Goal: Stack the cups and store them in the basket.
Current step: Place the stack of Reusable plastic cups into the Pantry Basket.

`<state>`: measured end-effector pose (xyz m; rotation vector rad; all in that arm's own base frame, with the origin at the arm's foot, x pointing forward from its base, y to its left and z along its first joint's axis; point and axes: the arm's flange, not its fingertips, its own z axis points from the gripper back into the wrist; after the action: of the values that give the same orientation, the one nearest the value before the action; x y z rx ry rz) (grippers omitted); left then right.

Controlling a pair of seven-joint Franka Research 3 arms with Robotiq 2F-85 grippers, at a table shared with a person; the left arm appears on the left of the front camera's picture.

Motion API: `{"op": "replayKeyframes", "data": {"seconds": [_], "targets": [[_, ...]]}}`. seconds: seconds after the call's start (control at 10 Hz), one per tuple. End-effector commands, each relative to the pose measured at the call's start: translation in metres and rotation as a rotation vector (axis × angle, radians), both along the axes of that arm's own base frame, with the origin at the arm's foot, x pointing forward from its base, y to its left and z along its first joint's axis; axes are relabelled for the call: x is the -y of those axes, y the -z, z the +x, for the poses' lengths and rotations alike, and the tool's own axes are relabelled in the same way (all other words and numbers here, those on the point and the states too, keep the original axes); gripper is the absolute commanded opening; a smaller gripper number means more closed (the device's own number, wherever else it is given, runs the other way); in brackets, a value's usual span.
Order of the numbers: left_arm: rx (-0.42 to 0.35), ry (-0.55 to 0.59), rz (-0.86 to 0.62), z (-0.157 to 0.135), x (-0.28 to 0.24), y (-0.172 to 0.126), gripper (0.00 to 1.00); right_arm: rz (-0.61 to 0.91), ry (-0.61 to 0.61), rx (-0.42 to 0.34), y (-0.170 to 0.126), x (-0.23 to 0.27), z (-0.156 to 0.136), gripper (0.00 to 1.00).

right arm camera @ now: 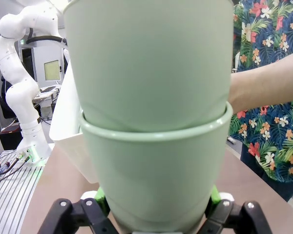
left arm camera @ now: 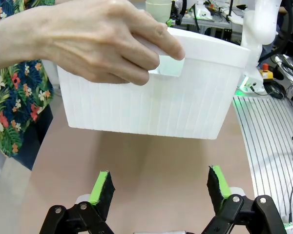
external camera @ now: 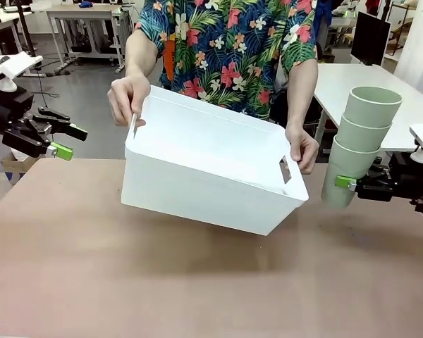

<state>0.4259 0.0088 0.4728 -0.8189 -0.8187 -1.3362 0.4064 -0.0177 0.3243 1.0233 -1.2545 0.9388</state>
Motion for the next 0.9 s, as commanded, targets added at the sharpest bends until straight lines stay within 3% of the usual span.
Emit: {"op": "replayKeyframes", "data": {"seconds": [0.0,0.2,0.8], "targets": [[-0.004,-0.013,0.001,0.0,0.0,-0.002,1.0,-0.001,-0.001,0.011,-0.005,-0.001,0.0,0.85],[-0.004,-0.013,0.001,0.0,0.0,-0.002,1.0,0.0,0.0,0.0,0.0,0.0,0.0,0.85],[-0.004,-0.013,0.001,0.0,0.0,-0.002,1.0,-0.112,0.086,-0.016,-0.112,-0.02,-0.006,0.85]]}}
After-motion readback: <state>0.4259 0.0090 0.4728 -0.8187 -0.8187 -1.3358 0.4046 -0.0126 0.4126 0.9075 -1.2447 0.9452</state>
